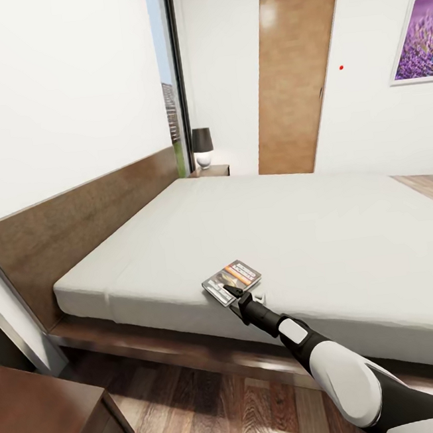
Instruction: In the bedroom, move the book from the bed onto either nightstand, and place the two sandals side by side next to the bed.
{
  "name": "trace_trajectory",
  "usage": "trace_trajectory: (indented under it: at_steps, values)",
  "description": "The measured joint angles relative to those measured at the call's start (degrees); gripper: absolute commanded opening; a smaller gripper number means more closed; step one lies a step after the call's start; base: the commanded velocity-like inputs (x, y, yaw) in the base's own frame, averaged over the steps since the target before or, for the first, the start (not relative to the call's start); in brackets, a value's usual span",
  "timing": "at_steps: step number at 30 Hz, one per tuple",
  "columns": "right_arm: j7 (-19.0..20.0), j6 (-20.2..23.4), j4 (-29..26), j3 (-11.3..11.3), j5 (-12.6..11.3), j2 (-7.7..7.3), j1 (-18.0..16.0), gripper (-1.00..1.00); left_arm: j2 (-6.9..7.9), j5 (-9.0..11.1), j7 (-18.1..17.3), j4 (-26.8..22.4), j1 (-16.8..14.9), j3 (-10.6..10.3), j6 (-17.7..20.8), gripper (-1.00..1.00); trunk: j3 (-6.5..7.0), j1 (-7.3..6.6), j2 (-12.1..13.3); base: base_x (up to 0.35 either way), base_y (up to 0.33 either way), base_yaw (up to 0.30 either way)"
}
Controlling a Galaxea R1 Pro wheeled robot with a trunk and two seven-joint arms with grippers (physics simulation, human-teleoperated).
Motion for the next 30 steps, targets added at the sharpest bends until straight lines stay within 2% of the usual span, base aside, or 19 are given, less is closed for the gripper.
trace_trajectory:
  at_steps: [30]
  values:
    - [-0.17,0.92,0.12,0.72,0.1,0.02,-0.22,1.0,0.03,0.0,-0.01,0.04,0.05,0.09,0.0,1.0,0.0,0.09,0.0,0.0,0.001,0.0]
